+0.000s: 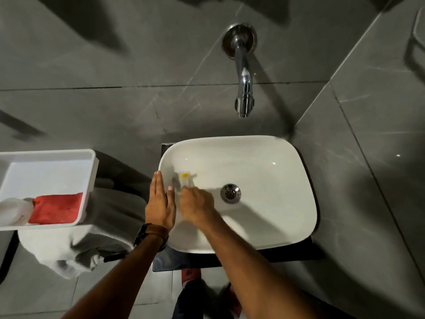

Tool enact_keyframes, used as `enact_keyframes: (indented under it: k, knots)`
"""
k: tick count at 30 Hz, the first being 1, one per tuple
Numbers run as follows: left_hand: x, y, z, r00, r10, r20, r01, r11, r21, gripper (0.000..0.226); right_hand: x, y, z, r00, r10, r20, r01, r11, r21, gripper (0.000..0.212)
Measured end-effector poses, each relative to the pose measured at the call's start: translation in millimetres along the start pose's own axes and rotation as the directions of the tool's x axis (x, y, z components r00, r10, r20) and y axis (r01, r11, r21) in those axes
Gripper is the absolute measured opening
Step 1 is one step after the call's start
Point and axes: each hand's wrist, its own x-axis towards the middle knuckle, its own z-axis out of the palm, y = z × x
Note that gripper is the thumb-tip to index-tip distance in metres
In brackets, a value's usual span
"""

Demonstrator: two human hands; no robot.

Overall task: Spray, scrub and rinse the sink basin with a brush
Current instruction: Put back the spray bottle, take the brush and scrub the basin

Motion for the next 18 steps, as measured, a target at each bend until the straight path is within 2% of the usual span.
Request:
enact_keyframes:
  k: [2, 4, 8, 10, 11, 13, 15, 18]
  knots:
    - [-0.2, -0.5, 0.5, 1.000, -0.008, -0.011, 0.008, 1.000, 0.005, 0.063, 27.1, 26.2, -12.5, 0.995, 0.080, -0.059, -0.079, 0.996, 0.031, 0.032]
    - [0.1, -0.6, 0.6, 1.000, -0.004, -0.009, 0.004, 1.000, 0.001, 0.067, 33.1, 70.1, -17.7, 0.963, 0.239, -0.125, -0.228, 0.969, 0.096, 0.042]
    - [-0.6, 1.1, 1.3, 1.000, -0.007, -0.009, 0.007, 1.000, 0.000, 0.073, -15.5, 170.6, -14.5, 0.794, 0.521, -0.313, -0.519, 0.849, 0.098, 0.059]
    - [0.8, 0.2, 1.3, 1.000, 0.000, -0.011, 0.000, 1.000, 0.002, 0.073, -27.2, 189.4, -17.8, 0.726, 0.598, -0.341, -0.587, 0.796, 0.148, 0.068]
    - [1.0, 0.2, 0.9, 1.000, -0.003, -0.010, 0.003, 1.000, 0.004, 0.072, -22.6, 188.4, -18.1, 0.720, 0.609, -0.332, -0.582, 0.791, 0.188, 0.068]
    - [-0.8, 1.2, 0.1, 1.000, -0.012, -0.004, 0.012, 1.000, 0.003, 0.071, -1.3, 163.4, -18.1, 0.739, 0.623, -0.255, -0.554, 0.778, 0.295, 0.065]
    - [-0.8, 2.2, -0.3, 1.000, 0.000, -0.003, 0.000, 1.000, 0.005, 0.070, 22.5, 119.8, -11.4, 0.809, 0.558, -0.184, -0.485, 0.811, 0.328, 0.063]
    - [0.8, 2.0, -1.9, 1.000, 0.009, -0.010, -0.009, 1.000, 0.016, 0.070, 26.6, 33.9, 11.2, 0.967, 0.234, -0.099, -0.215, 0.961, 0.172, 0.058]
